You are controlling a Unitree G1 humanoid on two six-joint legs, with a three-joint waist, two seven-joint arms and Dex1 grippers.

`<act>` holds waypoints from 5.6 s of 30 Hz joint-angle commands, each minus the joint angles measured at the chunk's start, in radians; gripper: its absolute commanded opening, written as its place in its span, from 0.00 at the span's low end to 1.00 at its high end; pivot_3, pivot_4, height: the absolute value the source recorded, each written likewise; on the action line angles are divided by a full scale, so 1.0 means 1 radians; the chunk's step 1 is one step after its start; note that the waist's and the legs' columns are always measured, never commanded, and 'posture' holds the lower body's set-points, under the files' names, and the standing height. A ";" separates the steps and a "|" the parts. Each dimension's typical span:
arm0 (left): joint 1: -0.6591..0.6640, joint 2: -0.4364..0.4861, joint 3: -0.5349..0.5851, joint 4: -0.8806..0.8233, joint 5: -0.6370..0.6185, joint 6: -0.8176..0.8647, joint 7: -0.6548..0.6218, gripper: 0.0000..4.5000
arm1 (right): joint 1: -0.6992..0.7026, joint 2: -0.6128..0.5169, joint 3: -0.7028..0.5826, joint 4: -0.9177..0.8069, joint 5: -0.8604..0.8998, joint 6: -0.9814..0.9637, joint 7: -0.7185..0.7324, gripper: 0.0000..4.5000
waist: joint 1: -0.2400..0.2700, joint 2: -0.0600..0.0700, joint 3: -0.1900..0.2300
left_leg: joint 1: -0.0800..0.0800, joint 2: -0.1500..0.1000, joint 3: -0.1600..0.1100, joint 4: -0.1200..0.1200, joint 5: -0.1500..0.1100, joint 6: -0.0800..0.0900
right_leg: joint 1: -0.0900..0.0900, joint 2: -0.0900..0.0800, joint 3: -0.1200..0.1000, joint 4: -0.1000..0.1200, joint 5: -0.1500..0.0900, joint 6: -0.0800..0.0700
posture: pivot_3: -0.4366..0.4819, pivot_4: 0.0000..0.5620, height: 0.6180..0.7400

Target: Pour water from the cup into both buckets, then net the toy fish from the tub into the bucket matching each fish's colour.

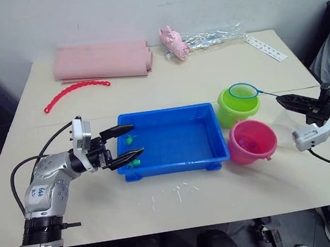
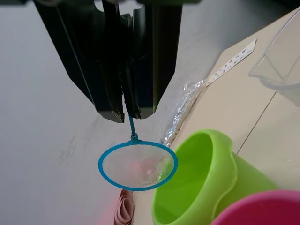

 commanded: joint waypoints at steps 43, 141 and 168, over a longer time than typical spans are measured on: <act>0.194 0.356 0.165 -0.033 0.076 -0.090 -0.208 1.00 | -0.550 0.736 0.475 -0.009 1.104 1.044 1.369 0.00 | -0.023 -0.002 0.000 | -0.001 0.000 -0.003 0.000 -0.001 0.001 | -0.001 -0.001 -0.003 0.001 0.000 0.000 | 0.48 0.27 1.00; -0.109 -0.031 -0.015 0.022 0.068 -0.053 -0.042 1.00 | -0.080 0.310 -0.195 -0.055 0.905 0.517 0.959 0.00 | 0.003 -0.003 0.001 | -0.001 0.000 -0.001 0.001 0.000 0.001 | 0.001 0.000 -0.003 0.000 0.000 0.000 | 0.48 0.27 1.00; -0.096 -0.115 -0.036 0.068 0.085 -0.102 -0.027 1.00 | 0.017 0.114 -0.133 0.000 0.401 0.033 0.280 0.00 | 0.002 -0.003 0.001 | 0.000 0.000 -0.001 0.001 0.000 0.000 | 0.001 0.000 -0.002 0.000 0.000 0.000 | 0.48 0.27 1.00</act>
